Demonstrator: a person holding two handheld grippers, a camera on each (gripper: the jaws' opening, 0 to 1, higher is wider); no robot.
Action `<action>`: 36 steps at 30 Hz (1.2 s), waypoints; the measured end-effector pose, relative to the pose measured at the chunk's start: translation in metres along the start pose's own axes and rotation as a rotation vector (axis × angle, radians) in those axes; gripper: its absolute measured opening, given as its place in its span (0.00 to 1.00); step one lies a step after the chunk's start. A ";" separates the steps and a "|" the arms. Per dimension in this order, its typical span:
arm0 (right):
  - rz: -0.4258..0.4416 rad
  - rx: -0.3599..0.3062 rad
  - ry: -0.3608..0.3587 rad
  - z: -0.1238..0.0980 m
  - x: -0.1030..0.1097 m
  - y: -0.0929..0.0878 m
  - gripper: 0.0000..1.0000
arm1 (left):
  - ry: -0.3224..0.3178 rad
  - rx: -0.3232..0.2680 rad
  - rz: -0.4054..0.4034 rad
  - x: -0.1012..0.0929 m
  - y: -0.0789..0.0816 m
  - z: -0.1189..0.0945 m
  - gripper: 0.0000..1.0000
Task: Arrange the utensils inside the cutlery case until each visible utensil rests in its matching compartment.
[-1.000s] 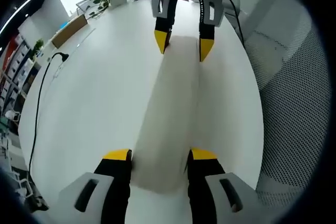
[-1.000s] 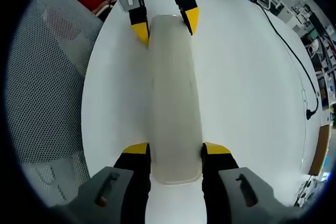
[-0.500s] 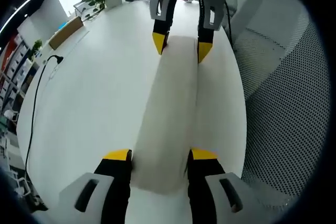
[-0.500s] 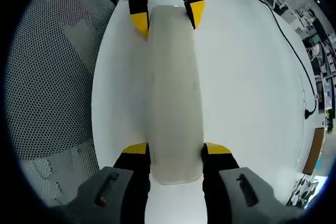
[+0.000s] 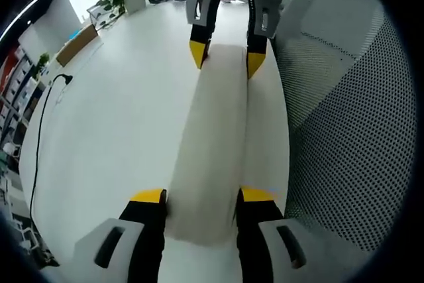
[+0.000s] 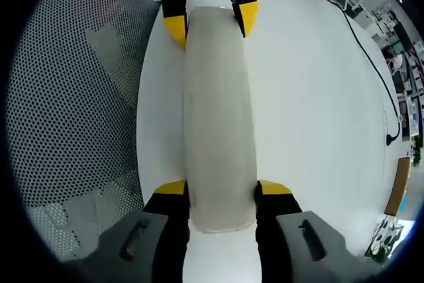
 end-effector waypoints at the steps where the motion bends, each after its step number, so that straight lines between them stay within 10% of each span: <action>1: 0.000 0.007 0.002 0.000 0.001 0.000 0.37 | -0.006 0.007 0.002 0.000 0.001 0.000 0.42; 36: 0.011 -0.004 0.024 0.000 0.002 -0.002 0.38 | -0.064 0.027 -0.016 0.001 0.002 0.002 0.43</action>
Point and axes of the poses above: the point that each gripper's makers call its tool centre point, and the gripper's own axes: z roughly forward along the fingers, x roughly to its left, y roughly out of its top, the point moved 10 cm from there along -z, roughly backward along the fingers, and after that the axes turned 10 degrees about -x, right-handed, at the moved point
